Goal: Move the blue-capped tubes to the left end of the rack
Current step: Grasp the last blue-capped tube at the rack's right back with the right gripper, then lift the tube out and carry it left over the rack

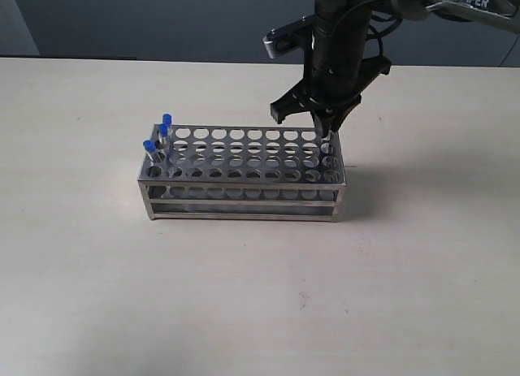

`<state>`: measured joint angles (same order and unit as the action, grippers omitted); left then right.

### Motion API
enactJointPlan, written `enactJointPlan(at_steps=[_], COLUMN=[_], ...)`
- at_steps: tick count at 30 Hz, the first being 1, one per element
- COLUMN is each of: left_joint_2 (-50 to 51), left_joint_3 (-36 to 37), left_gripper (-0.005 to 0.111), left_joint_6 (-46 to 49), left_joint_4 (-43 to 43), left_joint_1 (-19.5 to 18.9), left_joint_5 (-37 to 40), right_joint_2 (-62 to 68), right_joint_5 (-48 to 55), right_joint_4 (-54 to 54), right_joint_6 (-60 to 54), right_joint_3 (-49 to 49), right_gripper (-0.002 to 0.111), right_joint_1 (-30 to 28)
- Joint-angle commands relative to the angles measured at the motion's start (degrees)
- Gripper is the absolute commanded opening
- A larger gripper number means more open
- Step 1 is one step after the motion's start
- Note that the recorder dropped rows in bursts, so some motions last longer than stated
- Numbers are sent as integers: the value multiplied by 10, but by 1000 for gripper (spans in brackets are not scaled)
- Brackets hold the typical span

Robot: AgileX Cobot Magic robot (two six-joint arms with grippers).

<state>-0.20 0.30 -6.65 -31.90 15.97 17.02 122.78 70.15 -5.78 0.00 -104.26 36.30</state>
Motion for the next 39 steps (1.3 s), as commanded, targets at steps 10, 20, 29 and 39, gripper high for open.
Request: enactJointPlan(at_steps=[10,20,29,39], left_joint_2=[2,2,2,2], left_joint_3=[-3,-3,-3,-3], left_gripper=[1,1,1,1], left_joint_6=[-3,-3,-3,-3], left_joint_4=[0,0,0,0], left_joint_1=[2,2,2,2], left_joint_5=[-2,-3,-3,-3], right_joint_2=[-43,-117,-150,-87], right_joint_5=[-2,-2,-5,-2], right_joint_4=[5,16,58,182], right_joint_6=[-4,-4,-30,-130], right_joint_3=[0,0,0,-83], right_gripper=[-1,-1,-1,-1], right_joint_1=[-1,21,70,134])
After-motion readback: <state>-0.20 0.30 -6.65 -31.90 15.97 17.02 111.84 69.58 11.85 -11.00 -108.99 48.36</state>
